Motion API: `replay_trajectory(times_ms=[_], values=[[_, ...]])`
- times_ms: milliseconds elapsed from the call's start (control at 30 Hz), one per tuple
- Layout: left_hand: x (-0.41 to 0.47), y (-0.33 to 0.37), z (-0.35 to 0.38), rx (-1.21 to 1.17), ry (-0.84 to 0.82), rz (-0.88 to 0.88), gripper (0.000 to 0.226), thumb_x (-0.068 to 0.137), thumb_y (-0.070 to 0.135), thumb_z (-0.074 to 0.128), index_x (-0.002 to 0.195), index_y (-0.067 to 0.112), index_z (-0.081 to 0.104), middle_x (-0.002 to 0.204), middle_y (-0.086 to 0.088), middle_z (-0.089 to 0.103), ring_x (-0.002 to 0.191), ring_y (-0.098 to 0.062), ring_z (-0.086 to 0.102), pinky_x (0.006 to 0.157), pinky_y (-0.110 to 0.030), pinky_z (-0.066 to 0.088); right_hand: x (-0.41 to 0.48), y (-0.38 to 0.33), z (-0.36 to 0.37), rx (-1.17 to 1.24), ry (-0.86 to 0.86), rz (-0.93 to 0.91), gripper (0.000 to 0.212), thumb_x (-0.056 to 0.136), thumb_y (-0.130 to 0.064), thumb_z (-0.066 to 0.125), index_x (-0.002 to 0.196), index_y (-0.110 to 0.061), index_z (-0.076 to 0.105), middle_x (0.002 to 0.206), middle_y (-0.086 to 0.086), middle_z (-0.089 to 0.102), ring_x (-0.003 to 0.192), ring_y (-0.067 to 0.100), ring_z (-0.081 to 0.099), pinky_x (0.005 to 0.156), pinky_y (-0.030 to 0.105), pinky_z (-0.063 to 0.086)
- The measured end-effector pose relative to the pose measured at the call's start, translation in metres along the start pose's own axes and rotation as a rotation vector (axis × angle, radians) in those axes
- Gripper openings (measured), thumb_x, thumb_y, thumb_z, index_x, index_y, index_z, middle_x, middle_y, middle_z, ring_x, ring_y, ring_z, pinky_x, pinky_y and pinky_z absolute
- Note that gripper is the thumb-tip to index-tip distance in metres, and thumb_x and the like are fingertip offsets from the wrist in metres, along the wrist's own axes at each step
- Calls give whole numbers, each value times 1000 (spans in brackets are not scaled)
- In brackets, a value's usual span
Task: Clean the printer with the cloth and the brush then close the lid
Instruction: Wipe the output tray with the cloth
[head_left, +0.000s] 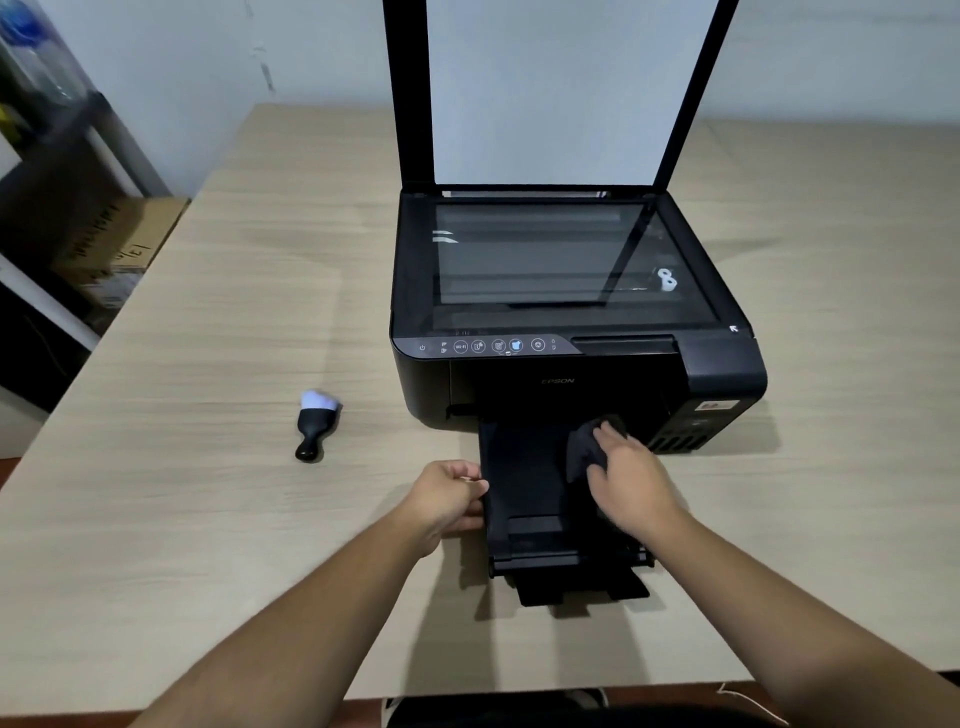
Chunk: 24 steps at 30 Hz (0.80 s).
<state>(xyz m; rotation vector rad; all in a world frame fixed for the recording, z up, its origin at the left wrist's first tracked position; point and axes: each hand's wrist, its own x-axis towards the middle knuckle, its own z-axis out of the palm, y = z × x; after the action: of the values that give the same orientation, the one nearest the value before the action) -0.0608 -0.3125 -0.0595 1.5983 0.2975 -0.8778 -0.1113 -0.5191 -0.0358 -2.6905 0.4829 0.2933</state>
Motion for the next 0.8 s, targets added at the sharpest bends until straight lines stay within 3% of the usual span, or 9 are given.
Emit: replay_trajectory(times_ms=[267, 567, 700, 800], values=[[-3, 4, 0, 24, -13, 11, 12, 95, 7, 49, 100, 11, 59, 82, -3, 63, 64, -11, 58, 54, -22, 53, 25, -11, -11, -145, -72, 20, 52, 91, -19, 40, 140, -4, 31, 146, 10, 37, 135, 32, 26, 111, 38, 27], [1, 5, -1, 18, 0, 8, 11, 94, 7, 51, 93, 13, 59, 76, 0, 62, 60, -9, 58, 54, -21, 54, -20, 0, -10, -233, -95, -91, 58, 91, -20, 41, 146, -12, 24, 156, 1, 22, 140, 24, 20, 114, 32, 19], [0, 3, 0, -4, -11, 0, 10, 94, 8, 52, 96, 13, 60, 76, 0, 61, 61, -10, 56, 58, -23, 54, 13, -34, -8, -208, -169, -334, 62, 88, -11, 41, 147, -21, 24, 156, -7, 18, 143, 15, 18, 114, 31, 16], [-2, 3, -2, -35, -45, -8, 16, 94, 8, 52, 83, 17, 59, 70, 0, 58, 56, -8, 54, 61, -23, 54, 5, -42, 1, -163, -253, -528, 61, 85, -11, 45, 142, -29, 35, 154, -12, 24, 143, 10, 17, 115, 29, 15]])
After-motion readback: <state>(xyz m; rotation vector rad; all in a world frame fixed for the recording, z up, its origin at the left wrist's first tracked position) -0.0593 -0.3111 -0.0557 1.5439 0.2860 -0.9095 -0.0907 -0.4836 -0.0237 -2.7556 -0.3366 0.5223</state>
